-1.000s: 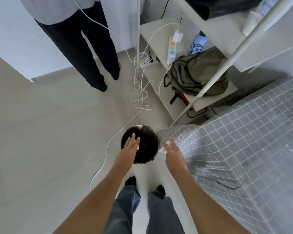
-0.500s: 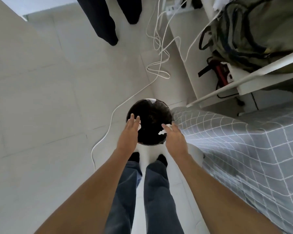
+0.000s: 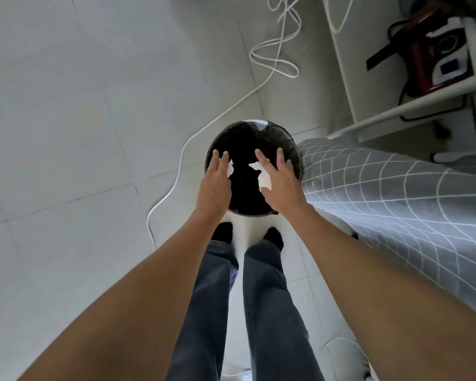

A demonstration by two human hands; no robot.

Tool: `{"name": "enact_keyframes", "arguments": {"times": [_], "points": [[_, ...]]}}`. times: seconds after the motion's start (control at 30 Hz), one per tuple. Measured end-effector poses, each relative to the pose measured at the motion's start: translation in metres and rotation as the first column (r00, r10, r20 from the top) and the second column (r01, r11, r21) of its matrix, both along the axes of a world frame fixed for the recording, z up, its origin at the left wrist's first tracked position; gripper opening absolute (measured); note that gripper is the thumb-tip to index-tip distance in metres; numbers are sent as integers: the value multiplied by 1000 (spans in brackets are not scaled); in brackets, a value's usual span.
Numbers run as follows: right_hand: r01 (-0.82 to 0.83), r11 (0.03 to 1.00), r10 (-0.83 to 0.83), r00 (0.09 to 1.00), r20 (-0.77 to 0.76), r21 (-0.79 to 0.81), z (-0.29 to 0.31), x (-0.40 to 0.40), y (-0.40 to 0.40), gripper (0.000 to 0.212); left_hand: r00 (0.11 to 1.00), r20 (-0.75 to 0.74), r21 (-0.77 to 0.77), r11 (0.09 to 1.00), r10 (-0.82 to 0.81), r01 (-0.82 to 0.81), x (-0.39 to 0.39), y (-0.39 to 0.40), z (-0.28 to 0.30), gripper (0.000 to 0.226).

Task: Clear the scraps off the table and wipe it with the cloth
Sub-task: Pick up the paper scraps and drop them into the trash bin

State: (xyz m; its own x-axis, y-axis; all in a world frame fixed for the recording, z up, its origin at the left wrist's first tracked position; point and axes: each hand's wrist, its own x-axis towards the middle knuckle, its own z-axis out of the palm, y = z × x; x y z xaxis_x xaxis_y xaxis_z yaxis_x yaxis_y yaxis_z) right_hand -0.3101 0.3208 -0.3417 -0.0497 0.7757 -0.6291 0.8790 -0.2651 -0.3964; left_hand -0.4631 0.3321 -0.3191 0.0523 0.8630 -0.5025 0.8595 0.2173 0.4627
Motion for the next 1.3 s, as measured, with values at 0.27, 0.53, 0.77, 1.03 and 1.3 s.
{"name": "enact_keyframes", "arguments": {"times": [0.27,0.53,0.77,1.03,1.3], "points": [[-131,991,132,977,169,-20,1,18,-4,101,999,-6,-6,999,-34,34,3,3,-3,60],[-90,995,97,972,214,-39,10,31,-13,97,996,1,-74,994,-85,85,13,10,-7,77],[-69,997,75,968,238,-34,41,33,-16,94,961,-195,-109,978,-197,178,6,9,18,71],[-25,1000,21,975,223,13,126,24,-11,79,946,-225,-63,973,-232,224,5,6,105,66],[61,989,-93,967,237,137,233,10,-4,64,877,-323,33,922,-356,386,3,14,215,59]]}}
